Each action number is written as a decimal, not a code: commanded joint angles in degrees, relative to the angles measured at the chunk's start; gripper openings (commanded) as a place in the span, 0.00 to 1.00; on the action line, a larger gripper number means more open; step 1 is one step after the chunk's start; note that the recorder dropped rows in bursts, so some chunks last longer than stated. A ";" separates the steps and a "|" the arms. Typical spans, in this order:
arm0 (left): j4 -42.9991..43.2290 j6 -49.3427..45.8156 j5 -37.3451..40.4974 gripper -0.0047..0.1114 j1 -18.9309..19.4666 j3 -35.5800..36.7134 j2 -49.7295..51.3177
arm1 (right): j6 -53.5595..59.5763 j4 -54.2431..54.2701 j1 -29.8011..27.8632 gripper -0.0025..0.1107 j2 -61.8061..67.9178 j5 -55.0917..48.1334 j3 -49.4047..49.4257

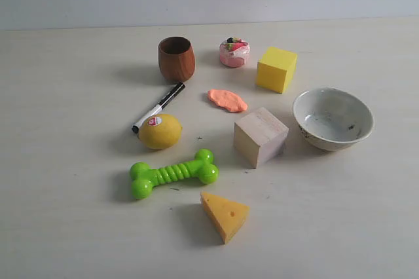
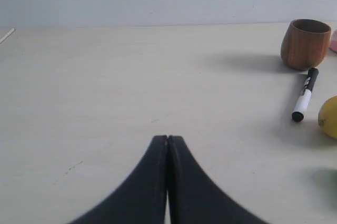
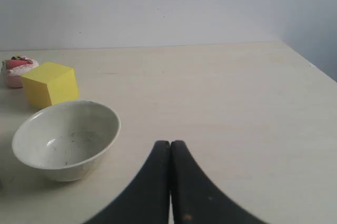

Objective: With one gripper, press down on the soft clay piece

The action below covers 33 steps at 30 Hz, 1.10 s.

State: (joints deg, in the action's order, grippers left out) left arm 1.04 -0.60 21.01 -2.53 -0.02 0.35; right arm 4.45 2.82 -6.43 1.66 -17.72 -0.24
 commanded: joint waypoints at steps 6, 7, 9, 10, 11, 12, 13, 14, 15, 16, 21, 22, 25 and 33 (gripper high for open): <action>-0.14 0.06 -0.39 0.04 -0.25 0.02 -0.35 | 0.01 -0.17 -0.24 0.02 -0.24 0.72 0.24; -0.14 0.06 -0.39 0.04 -0.25 0.02 -0.35 | 0.01 -0.17 -0.24 0.02 -0.24 0.72 0.24; -0.14 0.06 -0.39 0.04 -0.25 0.02 -0.35 | 0.01 -0.17 -0.24 0.02 -0.24 0.72 0.24; -0.14 0.06 -0.39 0.04 -0.25 0.02 -0.35 | 0.01 -0.17 -0.24 0.02 -0.24 0.72 0.24; -0.14 0.06 -0.39 0.04 -0.25 0.02 -0.35 | 0.01 -0.17 -0.24 0.02 -0.24 0.72 0.24; -0.14 0.06 -0.39 0.04 -0.25 0.02 -0.35 | 0.01 -0.17 -0.24 0.02 -0.24 0.72 0.24; -0.14 0.06 -0.39 0.04 -0.25 0.02 -0.35 | 0.01 -0.17 -0.24 0.02 -0.24 0.72 0.24; -0.14 0.06 -0.39 0.04 -0.25 0.02 -0.35 | 0.01 -0.17 -0.24 0.02 -0.24 0.72 0.24; -0.14 0.06 -0.39 0.04 -0.25 0.02 -0.35 | 0.01 -0.17 -0.24 0.02 -0.24 0.72 0.24; -0.14 0.06 -0.39 0.04 -0.25 0.02 -0.35 | 0.01 -0.17 -0.24 0.02 -0.24 0.72 0.24; -0.14 0.06 -0.39 0.04 -0.25 0.02 -0.35 | 0.01 -0.17 -0.24 0.02 -0.24 0.72 0.24; -0.14 0.06 -0.39 0.04 -0.25 0.02 -0.35 | 0.01 -0.17 -0.24 0.02 -0.24 0.43 0.24; -0.14 0.06 -0.39 0.04 -0.25 0.02 -0.35 | 0.01 -0.17 -0.24 0.02 -0.24 0.37 0.24; -0.14 0.06 -0.39 0.04 -0.25 0.02 -0.35 | -0.10 0.27 -0.24 0.02 -0.24 12.15 0.24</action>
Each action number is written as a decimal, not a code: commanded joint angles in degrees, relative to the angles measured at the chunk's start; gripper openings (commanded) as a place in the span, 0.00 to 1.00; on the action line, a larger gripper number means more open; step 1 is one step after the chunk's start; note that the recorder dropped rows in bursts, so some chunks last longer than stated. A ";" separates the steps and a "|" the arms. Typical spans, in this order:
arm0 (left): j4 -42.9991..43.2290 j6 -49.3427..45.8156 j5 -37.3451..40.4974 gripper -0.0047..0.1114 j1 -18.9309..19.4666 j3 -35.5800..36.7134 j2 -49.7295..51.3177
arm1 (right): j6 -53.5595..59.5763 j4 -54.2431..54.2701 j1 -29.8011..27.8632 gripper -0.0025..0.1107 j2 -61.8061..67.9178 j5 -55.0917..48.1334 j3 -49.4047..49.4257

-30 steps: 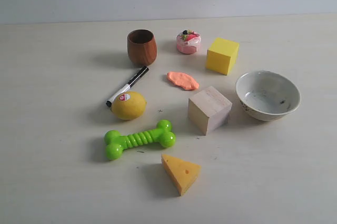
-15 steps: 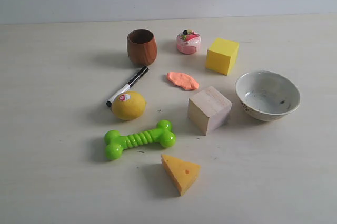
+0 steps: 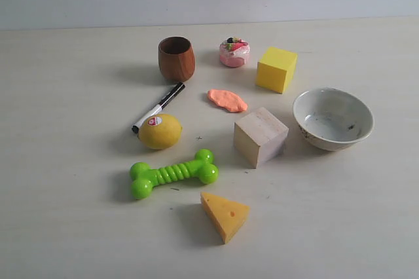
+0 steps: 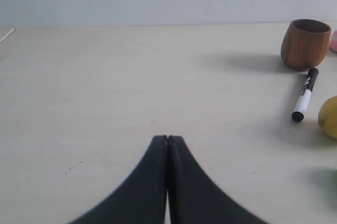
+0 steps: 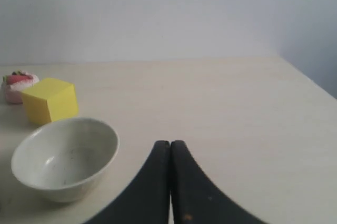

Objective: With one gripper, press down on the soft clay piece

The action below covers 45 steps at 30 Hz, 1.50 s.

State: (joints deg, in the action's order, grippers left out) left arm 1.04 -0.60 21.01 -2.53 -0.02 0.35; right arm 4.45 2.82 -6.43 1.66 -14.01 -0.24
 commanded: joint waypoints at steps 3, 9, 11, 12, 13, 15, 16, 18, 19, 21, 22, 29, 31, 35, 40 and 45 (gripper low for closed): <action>-0.14 0.06 -0.39 0.04 -0.25 0.02 -0.35 | -0.10 0.27 -0.24 0.02 -0.24 13.63 0.24; -0.14 0.06 -0.39 0.04 -0.25 0.02 -0.35 | -0.10 0.27 -0.24 0.02 -0.24 15.01 0.24; -0.14 0.06 -0.39 0.04 -0.25 0.02 -0.35 | 0.02 0.15 -0.24 0.02 -0.24 15.31 0.24; -0.14 0.06 -0.39 0.04 -0.25 0.02 -0.35 | 0.02 0.15 -0.24 0.02 -0.24 16.48 0.24; -0.14 0.06 -0.39 0.04 -0.25 0.02 -0.35 | 0.02 0.15 -0.24 0.02 -0.24 18.44 0.24; -0.14 0.06 -0.39 0.04 -0.25 0.02 -0.35 | 0.02 0.15 -0.24 0.02 -0.24 23.45 0.24; -0.14 0.06 -0.39 0.04 -0.25 0.02 -0.35 | 0.02 0.15 -0.24 0.02 -0.24 26.75 0.24; -0.14 0.06 -0.39 0.04 -0.25 0.02 -0.35 | -0.12 0.15 -0.24 0.02 -0.24 33.63 0.24; -0.14 0.06 -0.39 0.04 -0.25 0.02 -0.35 | -1.20 0.15 -0.24 0.02 -0.24 36.95 0.24; -0.14 0.06 -0.39 0.04 -0.25 0.02 -0.35 | -6.94 0.15 -0.24 0.02 -0.24 43.19 0.24; -0.14 0.06 -0.39 0.04 -0.25 0.02 -0.35 | -10.28 0.15 -0.24 0.02 -0.24 45.92 0.24; -0.14 0.06 -0.39 0.04 -0.25 0.02 -0.35 | -21.27 -0.26 -0.24 0.02 -0.24 39.23 -5.67; -0.14 0.06 -0.39 0.04 -0.25 0.02 -0.35 | -23.40 -4.49 -0.24 0.02 0.34 26.80 -10.89; -0.14 0.06 -0.39 0.04 -0.25 0.02 -0.35 | -24.17 -6.87 -0.24 0.02 4.39 10.06 -23.53; -0.14 0.06 -0.39 0.04 -0.25 0.02 -0.35 | -14.56 -2.82 -0.24 0.02 13.97 -4.68 -37.84; -0.14 0.06 -0.39 0.04 -0.25 0.02 -0.35 | 17.42 21.06 0.35 0.02 26.26 -18.20 -49.68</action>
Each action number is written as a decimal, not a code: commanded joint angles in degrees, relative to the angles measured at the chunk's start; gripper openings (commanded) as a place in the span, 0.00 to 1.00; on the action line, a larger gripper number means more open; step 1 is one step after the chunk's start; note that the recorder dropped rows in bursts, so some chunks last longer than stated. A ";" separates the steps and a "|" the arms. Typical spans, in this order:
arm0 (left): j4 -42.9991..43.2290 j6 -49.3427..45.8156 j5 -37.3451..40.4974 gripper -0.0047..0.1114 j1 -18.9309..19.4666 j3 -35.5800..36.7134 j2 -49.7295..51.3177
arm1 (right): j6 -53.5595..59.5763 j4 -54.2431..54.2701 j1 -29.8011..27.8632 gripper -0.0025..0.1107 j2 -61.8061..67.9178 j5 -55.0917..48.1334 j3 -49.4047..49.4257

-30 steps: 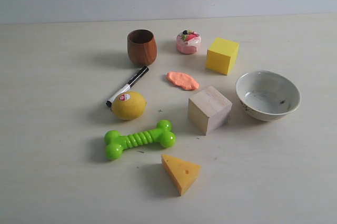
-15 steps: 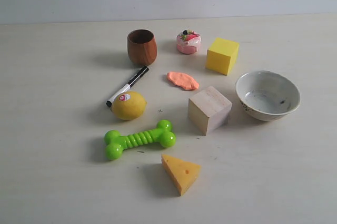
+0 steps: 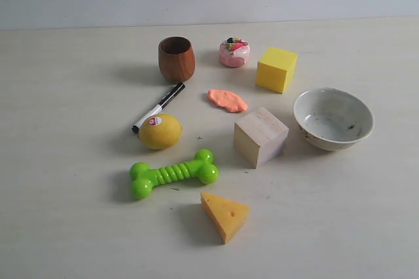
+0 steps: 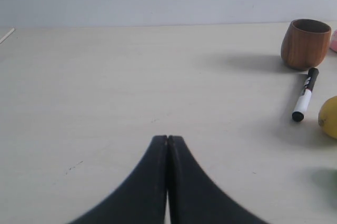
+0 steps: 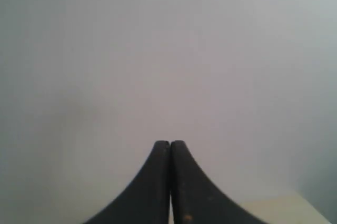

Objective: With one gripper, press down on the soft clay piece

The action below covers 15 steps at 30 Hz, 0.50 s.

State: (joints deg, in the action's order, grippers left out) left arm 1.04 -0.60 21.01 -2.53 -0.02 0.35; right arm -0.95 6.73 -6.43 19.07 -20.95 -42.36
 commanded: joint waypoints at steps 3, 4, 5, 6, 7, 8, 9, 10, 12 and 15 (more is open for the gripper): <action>-0.14 0.06 -0.39 0.04 -0.25 0.02 -0.35 | 32.59 28.73 2.35 0.02 16.30 -17.16 -12.43; -0.14 0.06 -0.39 0.04 -0.25 0.02 -0.35 | 35.07 31.43 2.94 0.02 19.21 -19.65 -13.88; -0.14 0.06 -0.39 0.04 -0.25 0.02 -0.35 | 36.60 33.13 3.47 0.02 22.05 -22.12 -15.02; -0.14 0.06 -0.39 0.04 -0.25 0.02 -0.35 | 36.92 33.79 4.23 0.02 24.89 -24.11 -16.39; -0.14 0.06 -0.39 0.04 -0.25 0.02 -0.35 | 36.92 33.78 5.24 0.02 27.67 -25.61 -17.63; -0.14 0.06 -0.39 0.04 -0.25 0.02 -0.35 | 36.92 33.78 6.19 0.02 29.82 -26.44 -18.54; -0.14 0.06 -0.39 0.04 -0.25 0.02 -0.35 | 36.92 33.68 7.49 0.02 32.43 -27.23 -19.54; -0.14 0.06 -0.39 0.04 -0.25 0.02 -0.35 | 36.92 33.45 8.91 0.02 34.93 -27.88 -20.55; -0.14 0.06 -0.39 0.04 -0.25 0.02 -0.35 | 36.92 32.66 11.53 0.02 39.41 -29.24 -22.69; -0.14 0.06 -0.39 0.04 -0.25 0.02 -0.35 | 34.30 28.93 16.31 0.02 46.70 -31.19 -26.52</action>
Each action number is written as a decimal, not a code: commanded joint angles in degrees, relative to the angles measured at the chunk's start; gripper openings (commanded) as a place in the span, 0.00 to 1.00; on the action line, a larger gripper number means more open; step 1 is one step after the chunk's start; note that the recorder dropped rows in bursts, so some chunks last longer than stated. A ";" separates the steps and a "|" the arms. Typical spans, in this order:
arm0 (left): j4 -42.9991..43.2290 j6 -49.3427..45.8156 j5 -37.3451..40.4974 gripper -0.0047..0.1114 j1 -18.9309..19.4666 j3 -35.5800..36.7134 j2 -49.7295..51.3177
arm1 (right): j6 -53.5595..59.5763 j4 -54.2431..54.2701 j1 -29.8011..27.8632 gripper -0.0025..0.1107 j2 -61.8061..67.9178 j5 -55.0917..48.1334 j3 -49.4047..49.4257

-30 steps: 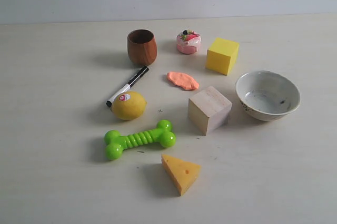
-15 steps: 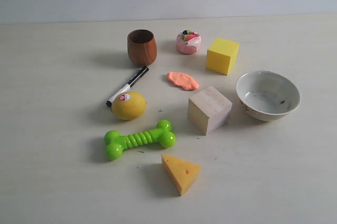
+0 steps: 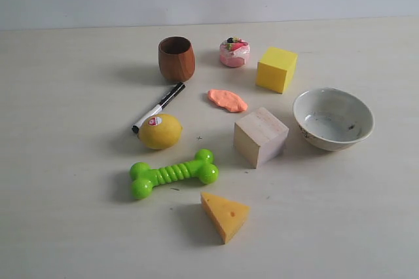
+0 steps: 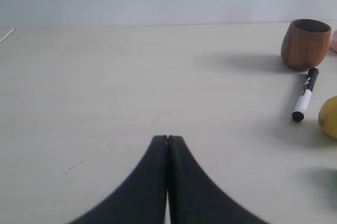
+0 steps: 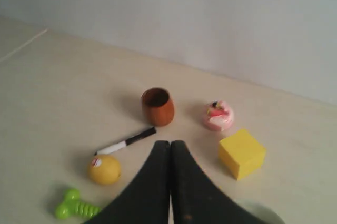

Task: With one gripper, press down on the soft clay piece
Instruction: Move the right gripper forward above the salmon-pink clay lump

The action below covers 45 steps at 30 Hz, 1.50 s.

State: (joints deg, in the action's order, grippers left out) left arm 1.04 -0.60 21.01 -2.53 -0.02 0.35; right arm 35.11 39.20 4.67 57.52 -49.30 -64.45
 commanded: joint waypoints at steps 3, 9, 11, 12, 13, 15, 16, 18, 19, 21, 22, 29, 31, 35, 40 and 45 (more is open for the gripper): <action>-0.14 0.06 -0.39 0.04 -0.25 0.02 -0.35 | -7.63 -12.53 10.38 0.02 15.47 -4.75 -8.68; -0.14 0.06 -0.39 0.04 -0.25 0.02 -0.35 | -14.33 -21.91 18.69 0.02 33.95 -13.37 -23.40; -0.14 0.06 -0.39 0.04 -0.25 0.02 -0.35 | -15.41 -23.32 18.69 0.02 40.28 -18.25 -28.46; -0.14 0.06 -0.39 0.04 -0.25 0.02 -0.35 | -15.41 -24.16 18.69 0.02 41.83 -19.49 -29.84; -0.14 0.06 -0.39 0.04 -0.25 0.02 -0.35 | -15.27 -26.17 18.69 0.02 45.08 -20.67 -32.38; -0.14 0.06 -0.39 0.04 -0.25 0.02 -0.35 | -14.86 -26.03 18.69 0.02 47.58 -19.39 -33.26; -0.14 0.06 -0.39 0.04 -0.25 0.02 -0.35 | -14.86 -25.70 18.69 0.02 48.19 -18.82 -33.26; -0.14 0.06 -0.39 0.04 -0.25 0.02 -0.35 | -14.86 -23.35 18.69 0.02 49.00 -15.76 -33.12; -0.14 0.06 -0.39 0.04 -0.25 0.02 -0.35 | -15.49 -22.14 18.69 0.02 49.14 -14.24 -33.12; -0.14 0.06 -0.39 0.04 -0.25 0.02 -0.35 | -15.91 -19.81 18.69 0.02 49.14 -14.34 -33.12; -0.14 0.06 -0.39 0.04 -0.25 0.02 -0.35 | -15.91 -19.48 18.69 0.02 49.26 -14.34 -33.12; -0.14 0.06 -0.39 0.04 -0.25 0.02 -0.35 | -15.69 -19.59 18.69 0.02 51.82 -9.14 -33.12; -0.14 0.06 -0.39 0.04 -0.25 0.02 -0.35 | -15.69 -19.59 18.69 0.02 52.49 -6.30 -33.12; -0.14 0.06 -0.39 0.04 -0.25 0.02 -0.35 | -14.08 -22.15 18.69 0.02 54.31 -5.32 -33.12; -0.14 0.06 -0.39 0.04 -0.25 0.02 -0.35 | -16.43 -28.83 18.69 0.02 57.99 -5.02 -34.23; -0.14 0.06 -0.39 0.04 -0.25 0.02 -0.35 | -17.13 -30.01 18.69 0.02 62.42 -7.63 -38.03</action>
State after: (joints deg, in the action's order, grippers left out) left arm 1.04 -0.60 21.01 -2.53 -0.02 0.35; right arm 18.45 10.10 23.22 117.88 -55.69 -99.97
